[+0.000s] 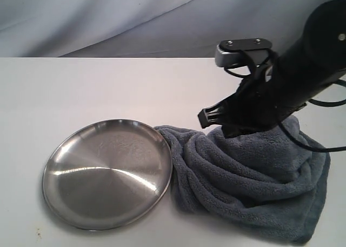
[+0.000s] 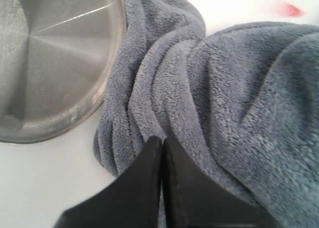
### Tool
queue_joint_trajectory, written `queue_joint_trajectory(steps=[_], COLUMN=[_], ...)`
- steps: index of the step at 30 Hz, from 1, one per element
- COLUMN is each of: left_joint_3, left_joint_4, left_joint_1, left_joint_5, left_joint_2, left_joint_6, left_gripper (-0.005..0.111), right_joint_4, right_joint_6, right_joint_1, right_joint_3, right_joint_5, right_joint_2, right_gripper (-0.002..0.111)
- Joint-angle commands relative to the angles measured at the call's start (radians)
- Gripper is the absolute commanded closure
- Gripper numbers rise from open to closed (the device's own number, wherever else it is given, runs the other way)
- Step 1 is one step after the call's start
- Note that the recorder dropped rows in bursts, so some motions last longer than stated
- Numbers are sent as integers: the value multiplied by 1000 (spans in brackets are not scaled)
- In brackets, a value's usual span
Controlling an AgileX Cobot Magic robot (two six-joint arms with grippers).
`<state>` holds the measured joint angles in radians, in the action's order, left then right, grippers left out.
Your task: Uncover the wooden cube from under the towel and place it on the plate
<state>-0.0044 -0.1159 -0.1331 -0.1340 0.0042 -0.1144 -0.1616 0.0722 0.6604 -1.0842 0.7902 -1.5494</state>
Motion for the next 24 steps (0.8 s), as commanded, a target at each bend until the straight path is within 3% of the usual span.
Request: queue_joint_trajectory(steps=[1, 9, 14, 24], left_joint_3=[4, 4, 4, 4], left_joint_4=[-2, -2, -2, -2], left_joint_1=[-5, -5, -5, -5], left_joint_5=[3, 3, 3, 3], left_joint_2=[-4, -4, -4, -4], left_joint_6=[3, 3, 3, 3], left_gripper=[107, 107, 107, 107], right_joint_4=[11, 21, 148, 176], right_joint_6=[11, 27, 141, 169], right_joint_1=[16, 16, 14, -90], right_joint_3=[-35, -35, -35, -119], right_joint_5=[-1, -47, -128, -154], right_joint_2=[-71, -84, -84, -167], right_gripper=[108, 108, 108, 108])
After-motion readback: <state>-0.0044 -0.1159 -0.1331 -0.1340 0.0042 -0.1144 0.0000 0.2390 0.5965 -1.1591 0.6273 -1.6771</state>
